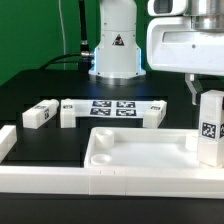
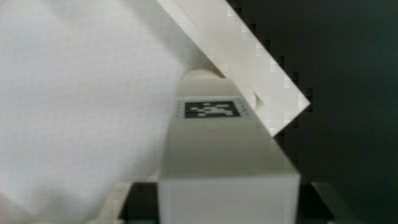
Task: Assemble desk
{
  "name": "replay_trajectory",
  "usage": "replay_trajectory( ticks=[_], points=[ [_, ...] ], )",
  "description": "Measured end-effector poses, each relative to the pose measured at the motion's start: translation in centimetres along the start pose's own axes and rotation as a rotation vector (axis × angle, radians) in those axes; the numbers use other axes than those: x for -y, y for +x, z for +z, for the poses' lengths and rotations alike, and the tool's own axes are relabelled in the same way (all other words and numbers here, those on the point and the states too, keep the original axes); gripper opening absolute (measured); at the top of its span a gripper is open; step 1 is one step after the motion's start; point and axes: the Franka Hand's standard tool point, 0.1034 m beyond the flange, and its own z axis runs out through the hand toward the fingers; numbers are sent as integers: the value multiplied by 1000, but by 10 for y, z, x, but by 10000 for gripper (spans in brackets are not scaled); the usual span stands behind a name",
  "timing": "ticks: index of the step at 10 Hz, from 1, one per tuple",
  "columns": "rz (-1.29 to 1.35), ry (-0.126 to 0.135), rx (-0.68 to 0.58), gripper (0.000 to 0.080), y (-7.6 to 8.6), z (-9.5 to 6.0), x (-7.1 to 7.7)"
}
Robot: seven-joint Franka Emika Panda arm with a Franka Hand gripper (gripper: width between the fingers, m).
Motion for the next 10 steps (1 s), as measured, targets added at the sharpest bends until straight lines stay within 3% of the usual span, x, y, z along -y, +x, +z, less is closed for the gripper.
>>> replay_trajectory(
  ticks=[2,4,10],
  points=[
    [-47,-1,0,291,0,1,0],
    [-194,-9,-7,608,-4,1,3],
    [-703,-12,-2,648,-8,3,4]
  ],
)
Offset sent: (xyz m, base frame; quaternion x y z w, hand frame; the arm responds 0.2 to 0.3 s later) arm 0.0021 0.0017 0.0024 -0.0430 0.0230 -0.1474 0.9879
